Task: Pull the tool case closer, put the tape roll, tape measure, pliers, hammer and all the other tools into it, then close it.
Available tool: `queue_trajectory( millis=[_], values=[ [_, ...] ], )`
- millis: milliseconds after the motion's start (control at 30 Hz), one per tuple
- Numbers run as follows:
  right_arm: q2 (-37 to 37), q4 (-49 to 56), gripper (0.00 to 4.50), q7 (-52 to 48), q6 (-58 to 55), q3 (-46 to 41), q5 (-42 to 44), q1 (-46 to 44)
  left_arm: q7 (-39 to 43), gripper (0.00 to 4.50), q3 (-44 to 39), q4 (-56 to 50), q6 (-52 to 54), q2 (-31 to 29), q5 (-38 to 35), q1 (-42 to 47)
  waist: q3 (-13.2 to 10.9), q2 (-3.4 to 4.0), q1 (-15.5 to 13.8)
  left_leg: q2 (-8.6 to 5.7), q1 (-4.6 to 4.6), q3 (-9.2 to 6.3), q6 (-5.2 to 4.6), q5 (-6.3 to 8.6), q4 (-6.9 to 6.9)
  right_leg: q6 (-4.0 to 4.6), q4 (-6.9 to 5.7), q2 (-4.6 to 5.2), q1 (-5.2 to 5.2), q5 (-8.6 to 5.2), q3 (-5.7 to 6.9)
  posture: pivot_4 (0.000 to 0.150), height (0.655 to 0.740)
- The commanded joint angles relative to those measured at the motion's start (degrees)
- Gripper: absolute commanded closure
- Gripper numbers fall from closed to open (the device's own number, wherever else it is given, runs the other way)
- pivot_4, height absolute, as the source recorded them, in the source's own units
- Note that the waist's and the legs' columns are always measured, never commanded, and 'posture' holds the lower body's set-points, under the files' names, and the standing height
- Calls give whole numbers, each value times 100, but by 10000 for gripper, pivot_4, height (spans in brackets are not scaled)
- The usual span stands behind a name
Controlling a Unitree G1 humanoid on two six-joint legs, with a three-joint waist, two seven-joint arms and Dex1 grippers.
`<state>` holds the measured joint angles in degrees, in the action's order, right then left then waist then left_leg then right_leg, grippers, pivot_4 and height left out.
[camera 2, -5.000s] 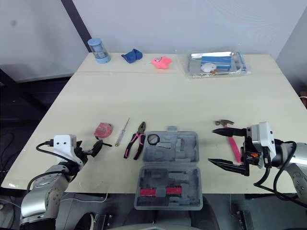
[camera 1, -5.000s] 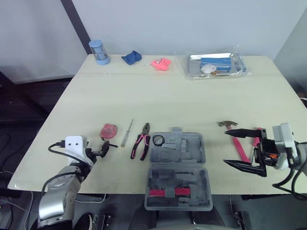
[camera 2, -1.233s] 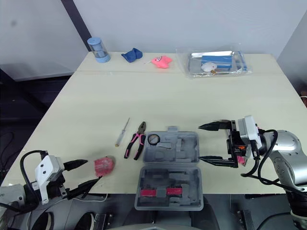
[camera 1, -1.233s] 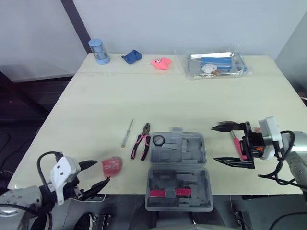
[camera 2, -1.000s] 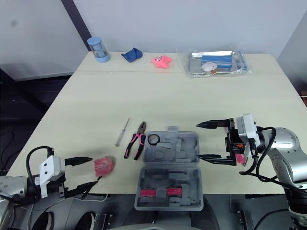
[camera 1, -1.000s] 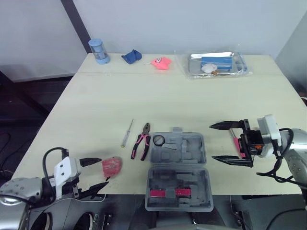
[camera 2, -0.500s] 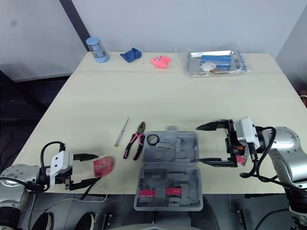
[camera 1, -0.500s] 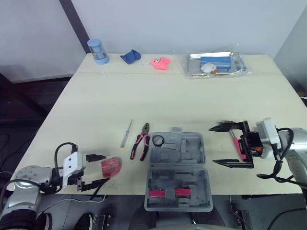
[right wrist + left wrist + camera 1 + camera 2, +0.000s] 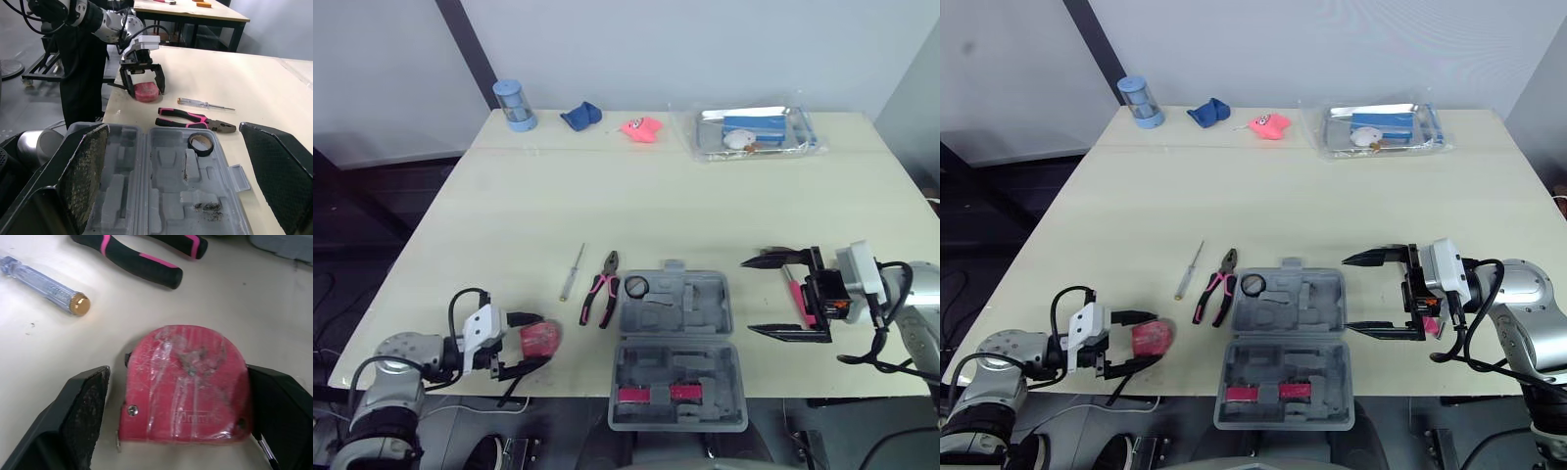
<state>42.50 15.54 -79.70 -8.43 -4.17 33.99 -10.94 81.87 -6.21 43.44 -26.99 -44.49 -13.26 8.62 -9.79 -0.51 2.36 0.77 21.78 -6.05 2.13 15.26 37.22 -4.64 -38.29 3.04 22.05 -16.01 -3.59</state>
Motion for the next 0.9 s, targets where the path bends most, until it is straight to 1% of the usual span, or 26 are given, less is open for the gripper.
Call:
queue_trajectory(
  millis=[33, 167, 267, 367, 533, 600, 733, 833, 900],
  values=[
    [49, 69, 0, -33, 109, -98, 63, -12, 61, 14642, -3, 148, 5, 34, -42, -27, 0, 1, 2, 0, 0, 0, 0, 0, 0, 0, -1, 0, 0, 0, 0, 1500, 7400],
    [47, 83, 0, -30, 108, -95, 63, 15, 242, 14640, 5, 104, 18, 27, -140, -116, 0, 1, 3, 0, -2, 0, 0, 0, 0, 0, -5, 0, 0, 0, 0, 1500, 7400],
    [39, 117, 0, -24, 64, -100, 115, 31, 375, 14640, -47, -163, 121, -2, -326, -224, 0, 1, 9, 0, -2, 1, 0, 0, 0, 0, -5, 0, 0, 0, -1, 1500, 7400],
    [33, 158, 0, -15, 33, -95, 150, 52, 477, 14640, -102, -902, 421, -126, -605, -341, 0, 1, 2, 0, 0, -1, 0, 0, 0, 0, -5, 0, 1, 0, -1, 1500, 7400],
    [4, 286, 0, 187, -250, -82, 291, 117, 495, 14640, -124, -2534, 1404, -389, -1069, -473, -1, -1, -19, 0, 4, -9, 0, 0, 7, 0, -10, 1, 0, 0, 5, 1500, 7400],
    [26, 402, 0, 546, -686, -29, 335, 132, 451, 14640, -23, -3165, 1842, -471, -1200, -355, -2, 0, -11, 0, 3, -8, 0, 0, 7, 0, -10, 1, 0, 0, 4, 1500, 7400],
    [7, 635, 0, 1276, -1630, 74, 495, 130, 318, 14640, 443, -4134, 2606, -353, -1237, 228, -2, 1, -2, 0, 3, -9, 0, 0, 7, 1, -11, -2, 1, -1, 4, 1500, 7400],
    [-2, 734, 0, 1834, -2458, 104, 762, 95, 227, 14640, 840, -4445, 2935, -125, -1130, 727, -2, -1, -8, -2, 6, -8, 0, 0, 8, 1, -11, -1, 0, -1, 4, 1500, 7400],
    [-10, 864, 0, 2238, -3132, 29, 1160, 63, 126, 14640, 1108, -4508, 3005, 111, -985, 1105, -3, -1, -8, -3, 6, -8, 0, 0, 9, 1, -9, -1, 1, -1, 4, 1500, 7400]
  ],
)
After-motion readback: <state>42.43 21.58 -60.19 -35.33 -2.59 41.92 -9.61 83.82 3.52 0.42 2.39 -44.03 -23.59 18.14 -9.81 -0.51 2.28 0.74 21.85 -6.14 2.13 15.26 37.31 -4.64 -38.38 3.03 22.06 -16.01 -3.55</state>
